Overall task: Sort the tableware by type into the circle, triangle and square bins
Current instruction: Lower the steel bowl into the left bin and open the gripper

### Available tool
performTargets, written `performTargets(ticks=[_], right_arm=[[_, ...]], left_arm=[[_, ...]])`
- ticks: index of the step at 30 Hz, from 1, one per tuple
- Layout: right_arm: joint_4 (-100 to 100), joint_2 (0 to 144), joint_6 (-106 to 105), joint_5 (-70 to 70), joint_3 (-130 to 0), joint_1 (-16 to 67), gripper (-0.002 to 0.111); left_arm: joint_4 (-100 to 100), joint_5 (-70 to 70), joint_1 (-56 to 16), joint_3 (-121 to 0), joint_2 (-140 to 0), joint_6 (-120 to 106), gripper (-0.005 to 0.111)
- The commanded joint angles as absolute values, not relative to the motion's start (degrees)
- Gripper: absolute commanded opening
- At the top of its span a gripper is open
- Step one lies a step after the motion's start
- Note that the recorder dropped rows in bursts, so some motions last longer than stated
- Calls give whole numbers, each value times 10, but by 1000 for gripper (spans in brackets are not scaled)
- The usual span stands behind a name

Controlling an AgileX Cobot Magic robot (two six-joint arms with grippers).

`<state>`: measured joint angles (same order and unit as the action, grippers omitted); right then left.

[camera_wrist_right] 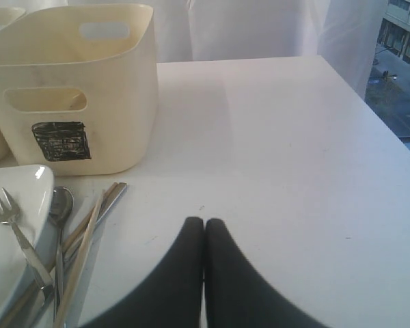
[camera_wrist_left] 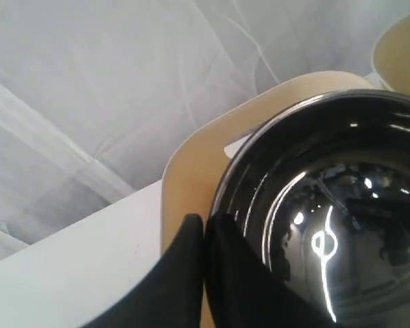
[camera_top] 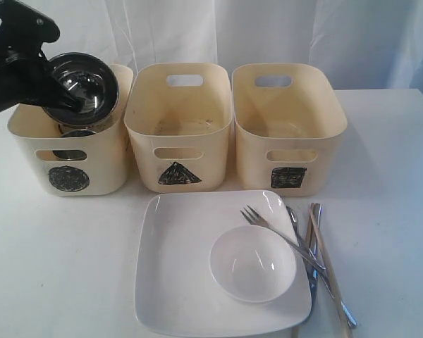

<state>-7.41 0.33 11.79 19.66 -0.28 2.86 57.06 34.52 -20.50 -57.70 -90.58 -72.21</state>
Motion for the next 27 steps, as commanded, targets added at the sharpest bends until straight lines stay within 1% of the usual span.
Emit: performTargets(ticks=[1, 7, 9, 11, 17, 19, 23, 27], right_arm=[[-74, 0, 114, 192, 0, 28, 0], [-74, 0, 114, 192, 0, 28, 0], [-74, 0, 114, 192, 0, 28, 0], [-74, 0, 114, 192, 0, 28, 0], [-74, 0, 114, 192, 0, 28, 0], [-74, 0, 114, 192, 0, 28, 0], [-74, 0, 114, 192, 0, 28, 0], [-74, 0, 114, 192, 0, 28, 0]], left_arm=[[571, 366, -207, -614, -941, -718, 7], [597, 363, -207, -655, -985, -718, 8], [607, 362, -207, -663, -993, -728, 10], [626, 364, -206, -668, -997, -740, 17], [630, 340, -192, -675, -1004, -740, 46], [637, 344, -190, -675, -1004, -740, 52], [682, 365, -190, -675, -998, -740, 57], [720, 361, -190, -675, -971, -740, 57]])
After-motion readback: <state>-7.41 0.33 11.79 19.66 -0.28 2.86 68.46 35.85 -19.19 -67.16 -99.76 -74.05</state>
